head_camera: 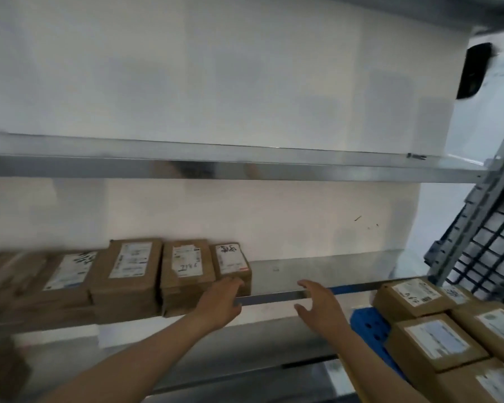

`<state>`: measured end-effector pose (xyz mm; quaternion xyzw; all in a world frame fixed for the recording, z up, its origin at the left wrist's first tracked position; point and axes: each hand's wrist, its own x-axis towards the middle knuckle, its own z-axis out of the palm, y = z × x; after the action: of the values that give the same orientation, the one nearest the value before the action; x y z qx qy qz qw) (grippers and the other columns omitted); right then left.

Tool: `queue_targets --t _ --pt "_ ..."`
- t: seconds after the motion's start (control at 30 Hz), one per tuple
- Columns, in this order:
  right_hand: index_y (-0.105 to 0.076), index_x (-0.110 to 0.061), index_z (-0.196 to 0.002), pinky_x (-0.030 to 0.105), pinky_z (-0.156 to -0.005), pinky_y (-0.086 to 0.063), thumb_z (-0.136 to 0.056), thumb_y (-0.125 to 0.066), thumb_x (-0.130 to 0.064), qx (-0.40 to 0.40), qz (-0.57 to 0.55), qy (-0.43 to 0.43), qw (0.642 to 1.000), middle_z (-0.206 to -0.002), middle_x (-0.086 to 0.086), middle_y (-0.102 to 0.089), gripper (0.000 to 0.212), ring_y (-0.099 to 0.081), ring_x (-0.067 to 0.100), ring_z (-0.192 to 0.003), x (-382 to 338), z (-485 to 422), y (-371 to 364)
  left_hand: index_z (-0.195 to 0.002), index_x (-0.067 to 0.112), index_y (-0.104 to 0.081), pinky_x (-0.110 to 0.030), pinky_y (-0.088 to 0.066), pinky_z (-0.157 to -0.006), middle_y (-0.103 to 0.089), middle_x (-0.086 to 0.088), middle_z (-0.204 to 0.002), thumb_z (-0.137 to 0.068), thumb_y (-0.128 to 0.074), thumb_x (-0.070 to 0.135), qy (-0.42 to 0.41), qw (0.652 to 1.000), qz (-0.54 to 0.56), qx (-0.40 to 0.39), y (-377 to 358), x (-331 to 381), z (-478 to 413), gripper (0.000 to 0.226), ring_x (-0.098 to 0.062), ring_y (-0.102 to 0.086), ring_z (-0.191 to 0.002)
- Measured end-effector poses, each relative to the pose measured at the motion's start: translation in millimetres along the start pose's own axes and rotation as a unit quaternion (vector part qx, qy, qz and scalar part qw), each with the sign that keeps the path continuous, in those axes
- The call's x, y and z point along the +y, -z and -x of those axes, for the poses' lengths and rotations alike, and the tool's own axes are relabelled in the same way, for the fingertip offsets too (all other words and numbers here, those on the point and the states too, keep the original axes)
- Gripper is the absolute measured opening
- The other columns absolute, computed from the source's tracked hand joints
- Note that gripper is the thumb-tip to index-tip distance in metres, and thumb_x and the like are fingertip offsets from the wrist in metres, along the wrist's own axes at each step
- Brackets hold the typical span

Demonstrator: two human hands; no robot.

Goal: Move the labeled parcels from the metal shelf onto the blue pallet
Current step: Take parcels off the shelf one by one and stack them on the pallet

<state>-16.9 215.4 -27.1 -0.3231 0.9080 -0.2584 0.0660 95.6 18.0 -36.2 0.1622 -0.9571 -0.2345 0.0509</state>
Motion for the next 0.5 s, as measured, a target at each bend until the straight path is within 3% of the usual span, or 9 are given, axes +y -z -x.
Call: queue_targets --t 0.1,0.23,0.37,0.5 --pt "-0.04 -0.021 -0.135 0.028 -0.109 -0.03 -0.089 -0.058 -0.026 0.006 0.003 0.035 0.999 -0.14 -0.001 -0.044 0.049 -0.039 0.017 -0.129 -61 3 -34 -0.131 0.02 -0.044 -0.032 -0.044 -0.098 -0.049 -0.001 -0.135 -0.088 -0.055 0.023 0.021 1.0 0.006 0.017 32 -56 36 0.045 -0.022 -0.05 -0.121" --pt "-0.049 -0.021 -0.127 0.023 -0.1 -0.038 -0.085 -0.06 -0.017 -0.011 -0.037 0.118 0.992 -0.131 -0.001 -0.053 0.044 -0.046 0.018 -0.124 -158 8 -91 -0.122 0.015 -0.053 -0.032 -0.049 -0.09 -0.06 -0.007 -0.122 -0.088 -0.049 0.015 0.046 0.997 -0.007 0.059 73 -141 95 0.034 -0.024 -0.058 -0.11" --pt "-0.05 -0.022 -0.126 0.022 -0.098 -0.04 -0.085 -0.061 -0.023 -0.057 -0.044 0.161 0.984 -0.122 -0.008 -0.054 0.042 -0.048 0.015 -0.121 -251 13 -154 -0.132 0.012 -0.045 -0.032 -0.043 -0.098 -0.053 -0.008 -0.133 -0.09 -0.052 0.02 0.14 0.986 -0.036 0.085 105 -228 163 0.043 -0.025 -0.05 -0.121" --pt "-0.049 -0.02 -0.129 0.027 -0.101 -0.042 -0.086 -0.061 -0.023 -0.107 -0.041 0.198 0.973 -0.129 -0.001 -0.055 0.045 -0.05 0.017 -0.12 -327 16 -201 -0.141 0.018 -0.033 -0.034 -0.039 -0.103 -0.045 -0.006 -0.14 -0.09 -0.052 0.026 0.224 0.969 -0.036 0.095 134 -296 221 0.055 -0.024 -0.042 -0.129"
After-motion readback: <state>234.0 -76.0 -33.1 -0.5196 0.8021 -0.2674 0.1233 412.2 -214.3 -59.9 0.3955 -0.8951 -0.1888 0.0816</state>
